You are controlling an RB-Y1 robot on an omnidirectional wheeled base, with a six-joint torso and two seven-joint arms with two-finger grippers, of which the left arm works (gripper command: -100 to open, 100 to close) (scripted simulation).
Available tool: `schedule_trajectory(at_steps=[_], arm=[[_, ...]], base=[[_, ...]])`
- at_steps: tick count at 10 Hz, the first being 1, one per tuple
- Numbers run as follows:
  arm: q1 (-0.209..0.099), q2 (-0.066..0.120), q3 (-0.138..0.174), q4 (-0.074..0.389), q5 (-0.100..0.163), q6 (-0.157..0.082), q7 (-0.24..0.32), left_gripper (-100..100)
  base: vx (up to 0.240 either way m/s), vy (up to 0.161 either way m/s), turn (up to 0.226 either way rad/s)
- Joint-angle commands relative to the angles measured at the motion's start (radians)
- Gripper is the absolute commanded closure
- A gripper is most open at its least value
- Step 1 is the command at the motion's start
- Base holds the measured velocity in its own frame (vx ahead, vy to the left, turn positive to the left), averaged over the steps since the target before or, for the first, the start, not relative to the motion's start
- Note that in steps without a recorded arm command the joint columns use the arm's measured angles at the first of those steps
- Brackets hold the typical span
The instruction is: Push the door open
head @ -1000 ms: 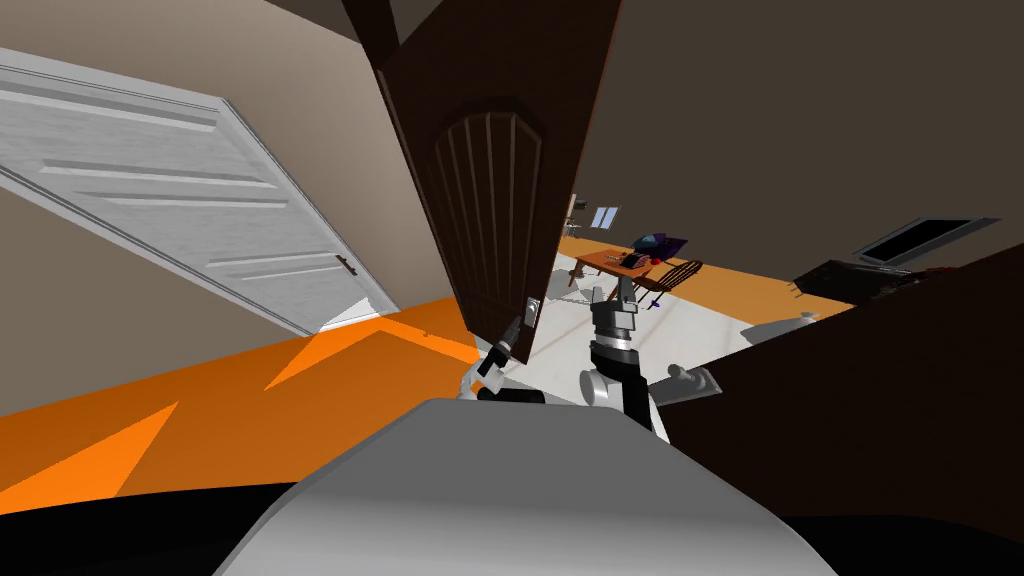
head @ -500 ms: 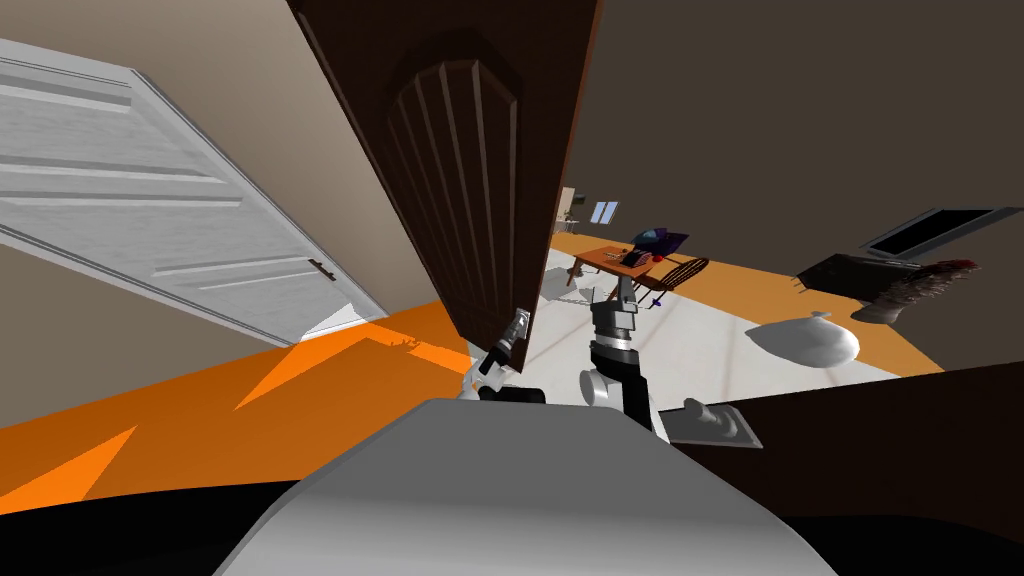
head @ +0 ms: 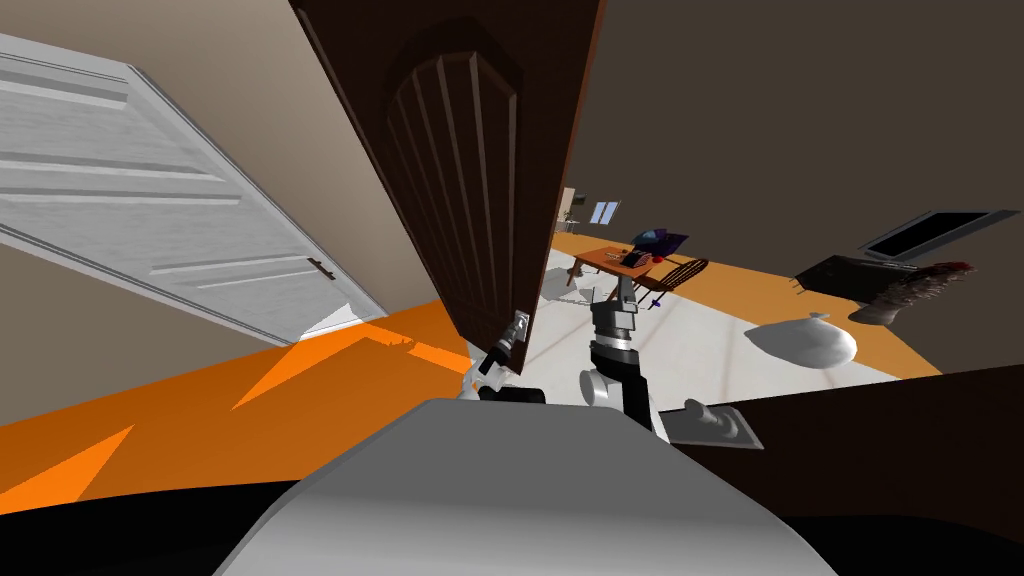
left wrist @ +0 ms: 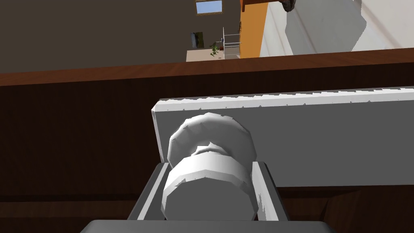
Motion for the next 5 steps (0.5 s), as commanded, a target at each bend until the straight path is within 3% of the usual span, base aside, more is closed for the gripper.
schedule_trajectory(at_steps=[1,2,3,5], arm=[[0.000,0.000,-0.001,0.000,0.000,0.000,0.000,100],[0.000,0.000,-0.001,0.000,0.000,0.000,0.000,100],[0.018,0.014,-0.011,-0.008,0.006,0.002,-0.019,100],[0.035,0.019,-0.024,-0.019,0.013,0.003,-0.040,100]], base=[[-0.014,0.006,0.005],[-0.005,0.002,0.001],[0.086,-0.032,0.203],[0.178,-0.119,0.234]])
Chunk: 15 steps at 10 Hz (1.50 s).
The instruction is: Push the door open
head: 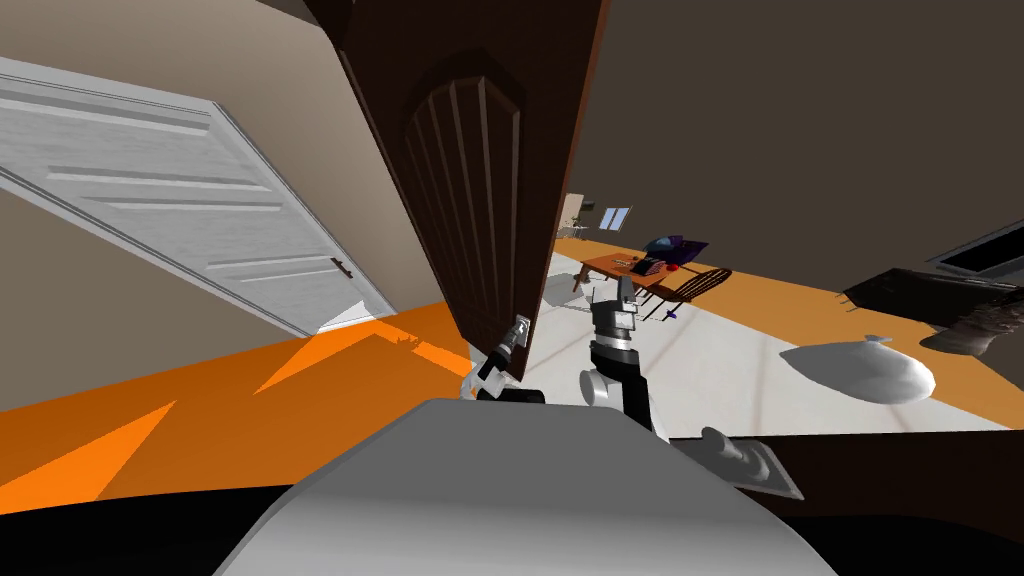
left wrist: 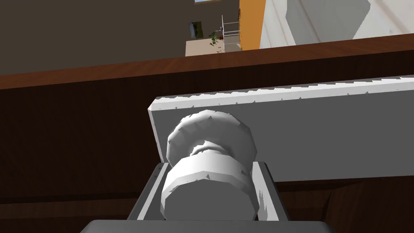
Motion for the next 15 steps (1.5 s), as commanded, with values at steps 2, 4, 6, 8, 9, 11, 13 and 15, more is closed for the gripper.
schedule_trajectory(at_steps=[2,4,6,8,9,11,13,15], arm=[[0.017,0.001,-0.008,-0.017,0.012,-0.002,-0.032,100],[0.038,-0.012,-0.023,-0.030,0.020,-0.001,-0.058,100],[0.057,-0.034,-0.037,-0.042,0.028,0.000,-0.081,100],[0.072,-0.060,-0.048,-0.052,0.034,0.001,-0.099,100],[0.079,-0.076,-0.053,-0.056,0.036,0.001,-0.108,100],[0.078,-0.045,-0.042,-0.058,0.035,0.005,-0.106,100],[0.078,-0.026,-0.026,-0.059,0.037,0.004,-0.108,100],[0.101,-0.013,-0.065,-0.064,0.033,-0.004,-0.119,-100]], base=[[0.197,-0.115,0.177],[0.183,-0.134,0.207],[0.148,-0.148,0.237],[0.122,-0.143,0.150],[0.119,-0.161,0.154],[0.090,-0.037,0.053],[0.189,-0.047,0.151],[-0.052,0.082,0.074]])
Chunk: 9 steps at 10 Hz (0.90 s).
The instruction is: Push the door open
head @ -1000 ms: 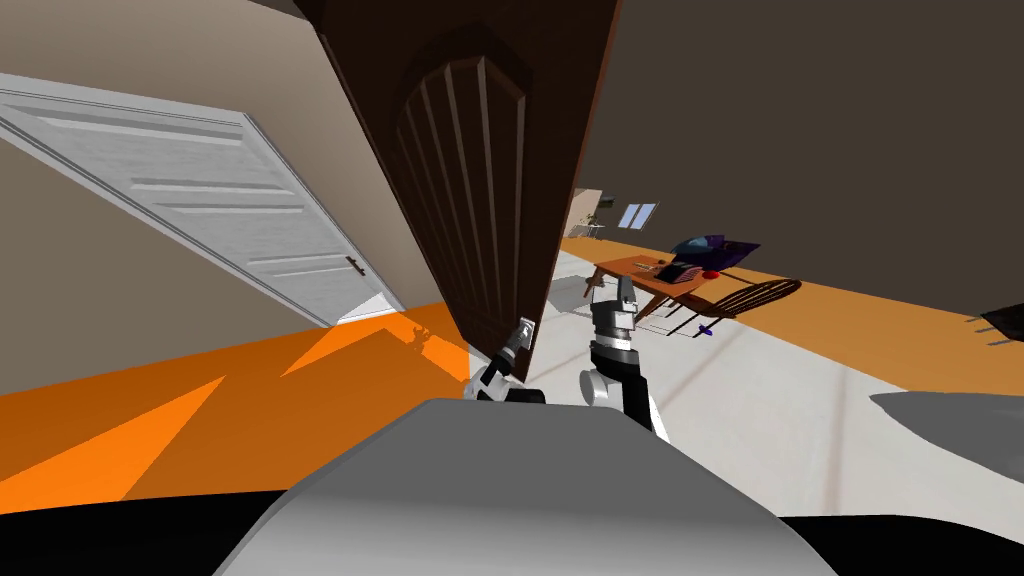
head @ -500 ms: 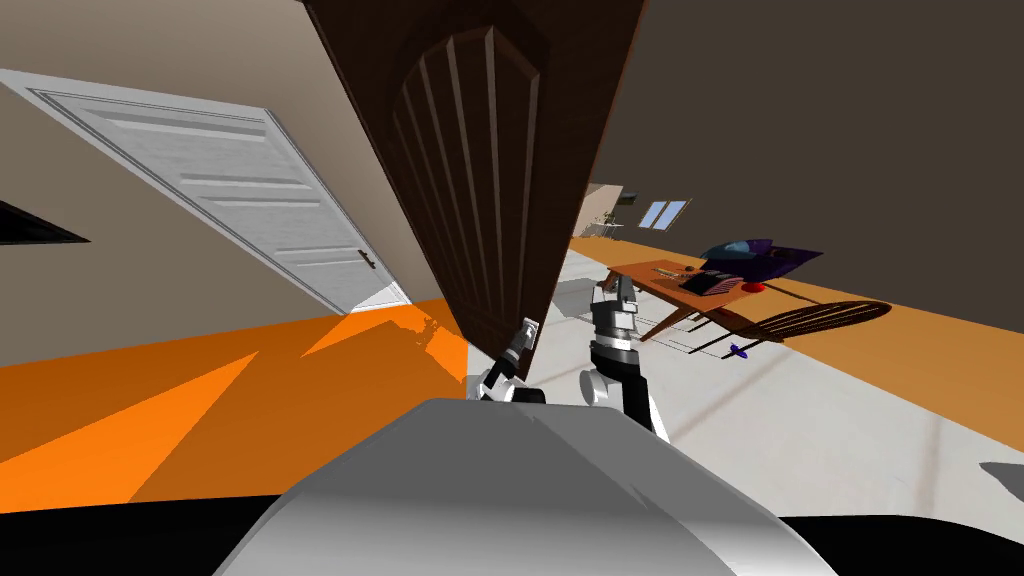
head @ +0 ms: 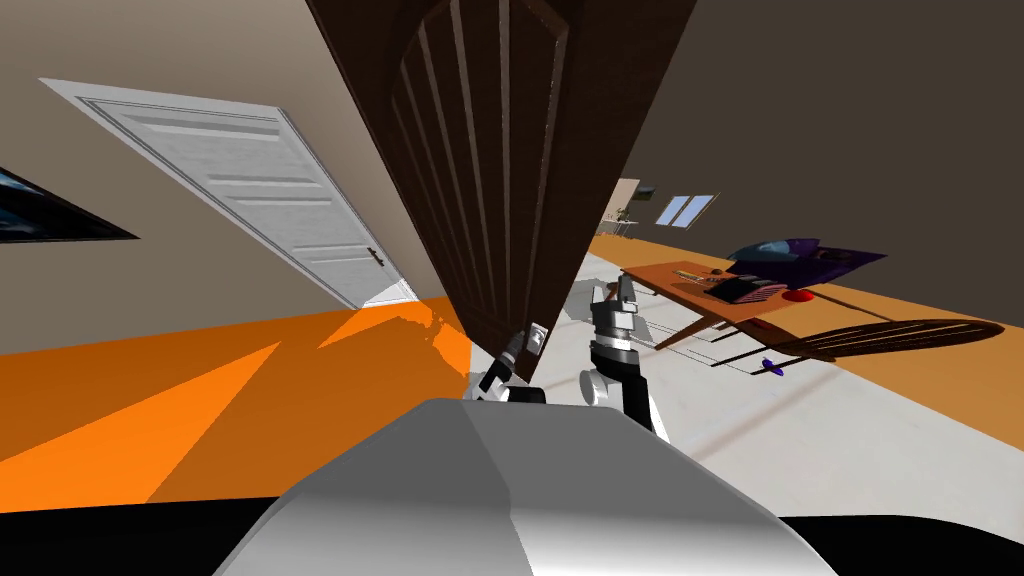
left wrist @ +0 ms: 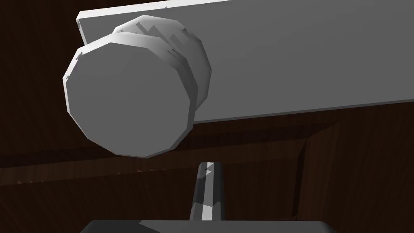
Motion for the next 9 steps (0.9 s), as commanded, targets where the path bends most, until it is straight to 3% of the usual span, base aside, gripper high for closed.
schedule_trajectory(at_steps=[1,4,6,7,8,9], arm=[[0.029,0.009,-0.029,-0.019,-0.003,-0.001,-0.014,-100],[0.066,-0.006,-0.071,-0.041,-0.007,-0.007,-0.032,-100],[0.095,-0.044,-0.103,-0.058,-0.010,-0.011,-0.046,-100],[0.085,-0.037,-0.094,-0.051,-0.010,-0.008,-0.043,-100],[0.080,-0.008,-0.093,-0.046,-0.012,-0.008,-0.046,-100],[0.077,0.000,-0.092,-0.044,-0.013,-0.007,-0.047,-100]], base=[[-0.170,0.133,0.053],[-0.201,0.098,0.054],[-0.214,0.075,0.071],[-0.066,0.026,0.000],[0.085,-0.037,-0.007],[0.213,-0.074,0.005]])
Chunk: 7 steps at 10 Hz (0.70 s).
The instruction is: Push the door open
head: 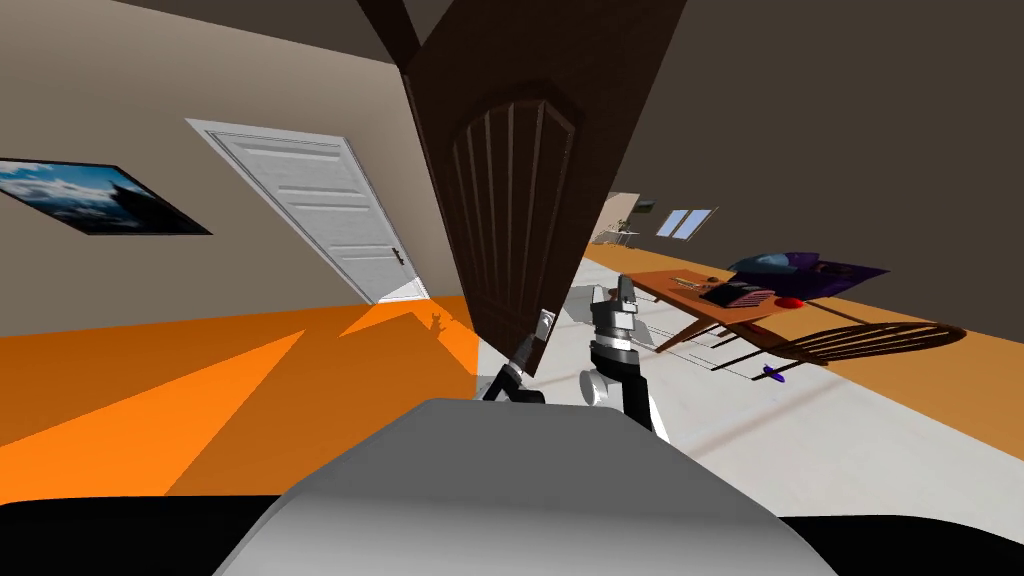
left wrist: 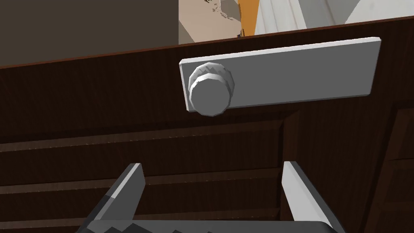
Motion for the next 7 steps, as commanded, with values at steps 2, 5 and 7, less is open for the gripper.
schedule_trajectory(at_steps=[2,5,7], arm=[[-0.010,0.009,0.003,0.007,-0.003,-0.001,-0.001,-100],[-0.021,-0.049,0.007,0.015,-0.007,0.000,-0.004,-100],[-0.023,-0.039,0.008,0.019,-0.006,-0.001,-0.003,100]], base=[[0.219,-0.126,0.006],[0.193,-0.127,0.000],[0.031,-0.026,0.006]])
